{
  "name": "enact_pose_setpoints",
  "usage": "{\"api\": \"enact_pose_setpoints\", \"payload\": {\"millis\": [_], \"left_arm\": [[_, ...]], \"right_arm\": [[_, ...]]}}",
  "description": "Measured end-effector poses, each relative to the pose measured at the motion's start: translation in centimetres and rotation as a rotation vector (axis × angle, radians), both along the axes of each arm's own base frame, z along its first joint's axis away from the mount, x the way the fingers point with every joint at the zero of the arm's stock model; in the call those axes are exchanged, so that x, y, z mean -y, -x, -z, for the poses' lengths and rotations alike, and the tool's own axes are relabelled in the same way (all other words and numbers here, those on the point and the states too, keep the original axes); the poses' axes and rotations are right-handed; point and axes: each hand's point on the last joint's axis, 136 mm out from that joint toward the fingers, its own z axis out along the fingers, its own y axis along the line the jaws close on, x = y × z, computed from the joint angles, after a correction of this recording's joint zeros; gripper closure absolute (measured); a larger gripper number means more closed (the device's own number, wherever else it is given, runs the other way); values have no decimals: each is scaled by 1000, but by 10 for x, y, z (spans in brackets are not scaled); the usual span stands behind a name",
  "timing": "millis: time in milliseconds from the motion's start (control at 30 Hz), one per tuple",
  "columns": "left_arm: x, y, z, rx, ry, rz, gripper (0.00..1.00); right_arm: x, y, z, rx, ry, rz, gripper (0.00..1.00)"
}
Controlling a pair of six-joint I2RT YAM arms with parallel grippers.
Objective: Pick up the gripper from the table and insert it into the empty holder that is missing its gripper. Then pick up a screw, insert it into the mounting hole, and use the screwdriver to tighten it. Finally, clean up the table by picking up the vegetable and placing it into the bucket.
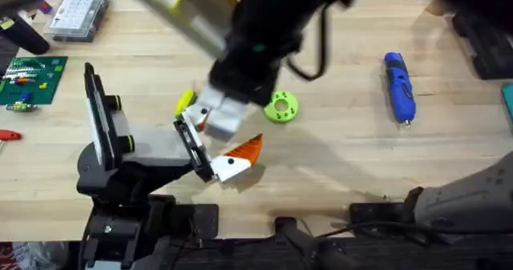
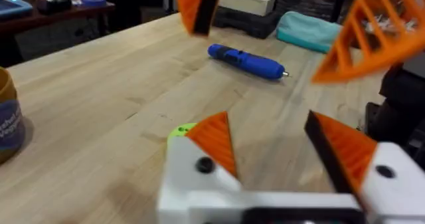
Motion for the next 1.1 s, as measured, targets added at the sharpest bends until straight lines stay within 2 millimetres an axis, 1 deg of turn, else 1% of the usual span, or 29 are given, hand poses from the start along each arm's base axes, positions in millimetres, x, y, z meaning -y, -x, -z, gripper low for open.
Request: {"api": "enact_pose_setpoints", "payload": {"millis": [33,67,167,200,233,367,500,633,800,900,1100], "left_arm": [[0,0,0,0,0,1,343],[0,0,0,-1,1,1,438],[0,0,0,1,-1,0,897],[0,0,0,4,-2,0,971],[0,0,0,3,-2,0,988],[0,0,0,3,-2,0,990],[0,0,0,3,-2,0,992],[0,0,0,3,-2,0,992],[0,0,0,4,-2,0,992],[0,0,0,4,-2,0,992],[0,0,0,3,-2,0,992]], "right_arm": [[7,-2,-4,0,-1,14,4],[14,-4,-7,-2,2,30,4],[37,-8,-14,-16,15,77,3],[42,-10,-15,-20,16,90,3],[46,-11,-17,-24,14,101,3],[55,-11,-19,-49,11,123,3],[66,-9,-8,-80,32,142,3],[70,-8,-1,-84,30,149,3],[81,3,4,-87,24,147,4],[81,6,4,-90,10,143,4],[75,3,3,-85,-17,138,4]]}}
